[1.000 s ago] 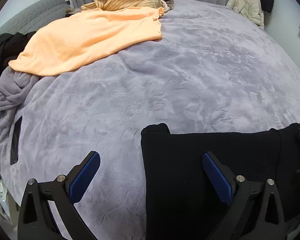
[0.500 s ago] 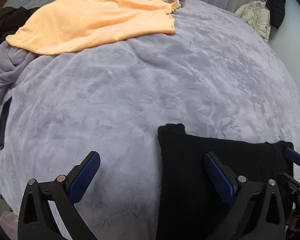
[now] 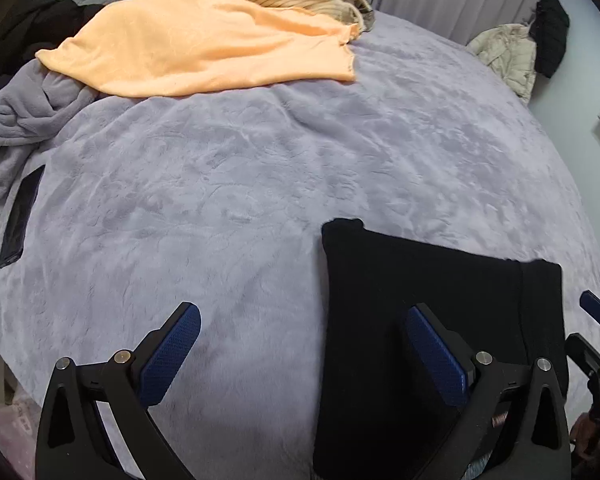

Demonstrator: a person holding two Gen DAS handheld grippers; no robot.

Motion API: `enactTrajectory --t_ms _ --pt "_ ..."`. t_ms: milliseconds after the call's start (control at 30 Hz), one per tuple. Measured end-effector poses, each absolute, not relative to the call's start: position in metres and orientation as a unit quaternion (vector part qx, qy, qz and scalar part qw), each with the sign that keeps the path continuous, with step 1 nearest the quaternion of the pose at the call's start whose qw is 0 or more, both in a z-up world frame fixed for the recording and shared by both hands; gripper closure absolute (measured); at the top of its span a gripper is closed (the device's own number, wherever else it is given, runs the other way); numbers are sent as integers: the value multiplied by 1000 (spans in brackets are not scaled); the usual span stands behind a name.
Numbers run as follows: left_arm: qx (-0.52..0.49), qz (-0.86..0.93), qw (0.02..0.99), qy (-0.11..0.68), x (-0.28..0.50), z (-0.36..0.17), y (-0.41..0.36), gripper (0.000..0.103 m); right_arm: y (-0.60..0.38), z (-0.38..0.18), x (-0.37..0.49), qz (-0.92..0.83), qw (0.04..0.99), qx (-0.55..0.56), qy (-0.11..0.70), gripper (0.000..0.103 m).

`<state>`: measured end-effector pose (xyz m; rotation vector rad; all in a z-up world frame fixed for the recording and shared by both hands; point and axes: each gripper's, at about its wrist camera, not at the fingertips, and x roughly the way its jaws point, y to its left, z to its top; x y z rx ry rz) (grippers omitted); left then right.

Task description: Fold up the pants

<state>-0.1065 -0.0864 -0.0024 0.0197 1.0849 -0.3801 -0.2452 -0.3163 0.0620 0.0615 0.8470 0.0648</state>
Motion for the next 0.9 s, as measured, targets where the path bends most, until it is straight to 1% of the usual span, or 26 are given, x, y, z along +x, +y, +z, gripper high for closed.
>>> enactTrajectory --t_ms 67,167,233,267,333,467,567,733,833,900 --pt "27 -198 841 503 -127 -2 -86 0 -294 59 -258 64 906 15 417 14" --pt "81 -156 848 499 -138 -21 -89 0 -259 39 -261 70 898 -43 432 14" --pt "42 -151 838 523 -139 -36 -77 0 -250 17 -259 51 887 -78 452 14" --pt "22 -151 838 524 -143 -40 -73 0 -251 13 -261 50 890 -76 447 13" --pt "29 -158 844 512 -150 -41 -72 0 -258 8 -264 47 894 -64 440 7" --pt "3 -158 846 509 -147 -23 -63 0 -267 8 -265 49 894 -48 443 7" --pt "-2 -154 842 517 -154 -23 -55 0 -265 10 -271 41 896 -46 440 7" --pt "53 -130 851 506 -173 -49 -64 0 -272 17 -285 36 898 -32 437 7" --pt "55 -124 861 490 -179 -28 -64 0 -271 26 -289 24 899 -27 436 7" --pt "37 -176 862 473 -191 -8 -67 0 -266 37 -295 37 907 -23 418 7"
